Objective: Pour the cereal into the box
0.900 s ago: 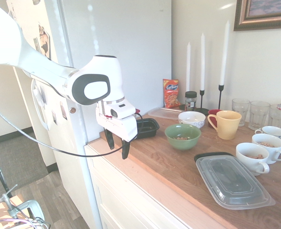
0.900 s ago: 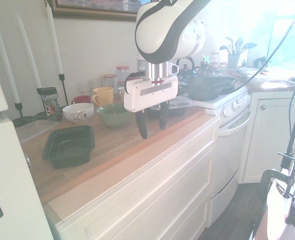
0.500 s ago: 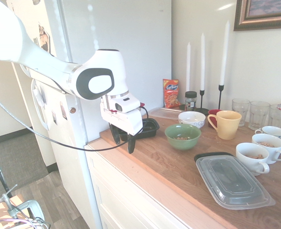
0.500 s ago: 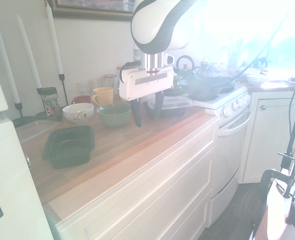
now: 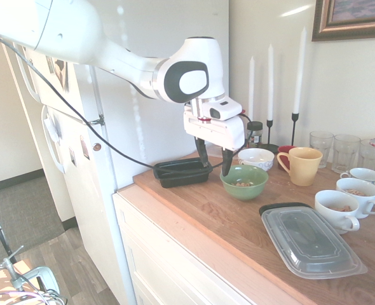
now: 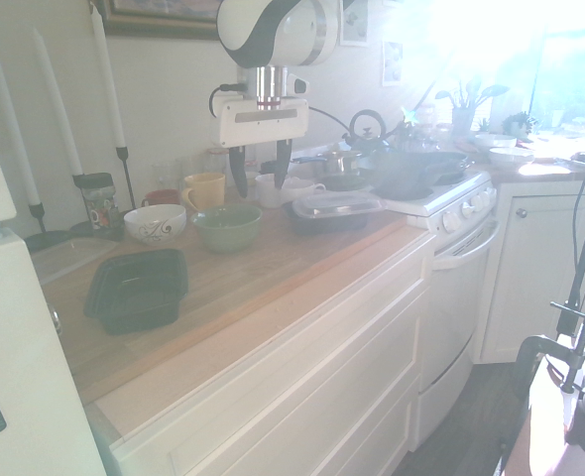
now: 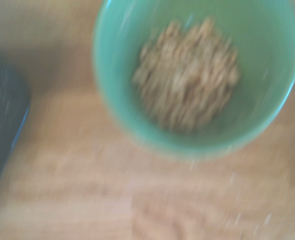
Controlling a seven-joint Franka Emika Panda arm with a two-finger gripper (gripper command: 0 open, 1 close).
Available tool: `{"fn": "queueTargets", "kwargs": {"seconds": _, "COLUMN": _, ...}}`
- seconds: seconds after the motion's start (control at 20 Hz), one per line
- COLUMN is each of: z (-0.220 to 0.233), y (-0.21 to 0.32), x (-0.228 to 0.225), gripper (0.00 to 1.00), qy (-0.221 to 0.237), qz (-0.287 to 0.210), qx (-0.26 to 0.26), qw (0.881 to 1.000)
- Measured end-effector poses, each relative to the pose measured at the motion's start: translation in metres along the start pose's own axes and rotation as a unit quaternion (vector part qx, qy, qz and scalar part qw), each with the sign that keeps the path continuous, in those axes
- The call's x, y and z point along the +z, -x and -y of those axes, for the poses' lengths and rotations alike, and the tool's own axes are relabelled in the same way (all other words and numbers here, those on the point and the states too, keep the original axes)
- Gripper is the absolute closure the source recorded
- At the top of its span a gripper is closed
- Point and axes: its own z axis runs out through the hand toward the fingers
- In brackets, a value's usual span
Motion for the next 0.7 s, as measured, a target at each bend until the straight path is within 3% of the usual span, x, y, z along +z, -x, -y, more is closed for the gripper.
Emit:
{"fn": "queueTargets", "kwargs": {"seconds": 0.35, "z": 0.02, "y": -0.079, "x": 0.047, "gripper": 0.0, "qy": 0.03, "qz": 0.014, "qx": -0.042, "qw": 0.999}}
{"fn": "queueTargets", "kwargs": {"seconds": 0.7, "z": 0.037, "y": -0.121, "x": 0.1, "gripper": 0.0, "qy": 0.023, "qz": 0.018, "qx": -0.033, "qw": 0.999}}
